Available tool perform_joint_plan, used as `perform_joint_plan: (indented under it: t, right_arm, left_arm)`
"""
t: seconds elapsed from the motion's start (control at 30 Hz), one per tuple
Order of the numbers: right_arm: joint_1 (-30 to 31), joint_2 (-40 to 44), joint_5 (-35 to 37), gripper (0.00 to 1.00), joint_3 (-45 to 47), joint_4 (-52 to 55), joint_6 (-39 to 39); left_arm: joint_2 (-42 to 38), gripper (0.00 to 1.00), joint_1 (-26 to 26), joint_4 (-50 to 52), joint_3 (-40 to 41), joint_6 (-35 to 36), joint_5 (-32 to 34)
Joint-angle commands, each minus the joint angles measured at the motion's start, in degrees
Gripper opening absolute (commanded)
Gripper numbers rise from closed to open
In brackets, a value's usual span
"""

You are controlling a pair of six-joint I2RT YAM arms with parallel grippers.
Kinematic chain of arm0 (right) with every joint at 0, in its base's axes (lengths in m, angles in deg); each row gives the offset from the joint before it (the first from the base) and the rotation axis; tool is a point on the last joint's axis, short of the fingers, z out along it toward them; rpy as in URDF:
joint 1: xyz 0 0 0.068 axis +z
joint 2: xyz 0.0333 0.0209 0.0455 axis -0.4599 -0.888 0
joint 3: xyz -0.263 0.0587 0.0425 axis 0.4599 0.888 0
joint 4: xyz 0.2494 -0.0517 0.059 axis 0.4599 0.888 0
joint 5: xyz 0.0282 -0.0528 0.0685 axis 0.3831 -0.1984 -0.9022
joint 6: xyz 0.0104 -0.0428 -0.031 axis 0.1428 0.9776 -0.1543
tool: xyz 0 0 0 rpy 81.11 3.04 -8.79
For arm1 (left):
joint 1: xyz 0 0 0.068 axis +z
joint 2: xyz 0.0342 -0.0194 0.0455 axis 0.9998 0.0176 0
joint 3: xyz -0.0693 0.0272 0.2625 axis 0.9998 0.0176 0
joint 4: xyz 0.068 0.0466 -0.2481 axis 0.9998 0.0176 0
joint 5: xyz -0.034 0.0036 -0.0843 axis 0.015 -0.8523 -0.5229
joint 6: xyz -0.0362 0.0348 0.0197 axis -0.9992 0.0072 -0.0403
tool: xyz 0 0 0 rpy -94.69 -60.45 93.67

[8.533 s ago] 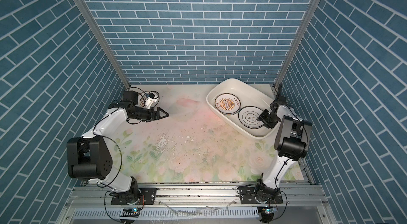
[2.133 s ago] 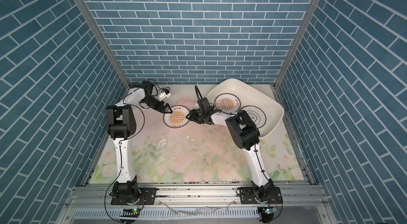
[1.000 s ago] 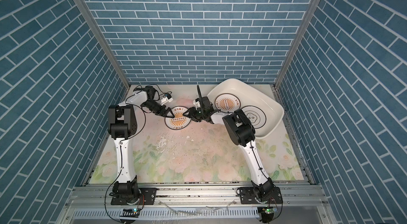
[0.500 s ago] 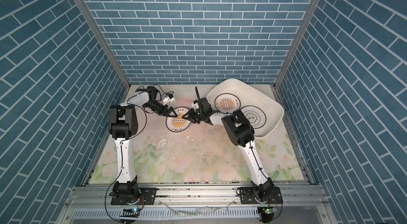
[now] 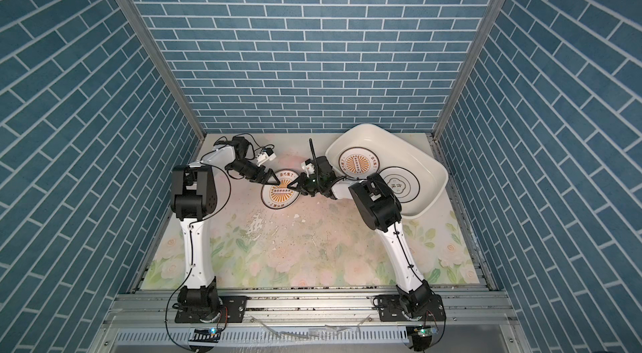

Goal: Place the plates into the plastic bin on the countertop
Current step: Pick up the plate from the center of the table.

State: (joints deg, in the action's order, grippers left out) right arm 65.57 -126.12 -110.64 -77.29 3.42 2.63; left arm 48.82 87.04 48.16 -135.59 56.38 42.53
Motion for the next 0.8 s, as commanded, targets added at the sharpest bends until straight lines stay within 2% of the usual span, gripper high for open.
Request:
perform_joint_plan:
  t: [0.0,0.4,0.53,0.77]
  right_arm:
    - [-0.3,2.7,0.2,0.16,0.9,-2.1,-3.0]
    - [-1.2,5.7,0.2,0.16,0.8,-4.1,-4.3]
    - [-1.9,7.3,-0.4,0.16,0.2,-5.4,-5.6]
    - [-4.0,11.0,-1.2,0.16,-0.7,-7.7,-7.6]
  left_arm:
    - [-2.4,0.94,1.1,0.5,-0.2,-1.0,0.5]
    - [-7.7,0.94,8.5,3.0,-7.2,-3.2,-3.7]
    - [-11.0,0.94,9.9,2.8,-5.5,-3.0,-4.0]
    - [-19.0,0.94,10.0,0.7,2.3,-2.8,-4.4]
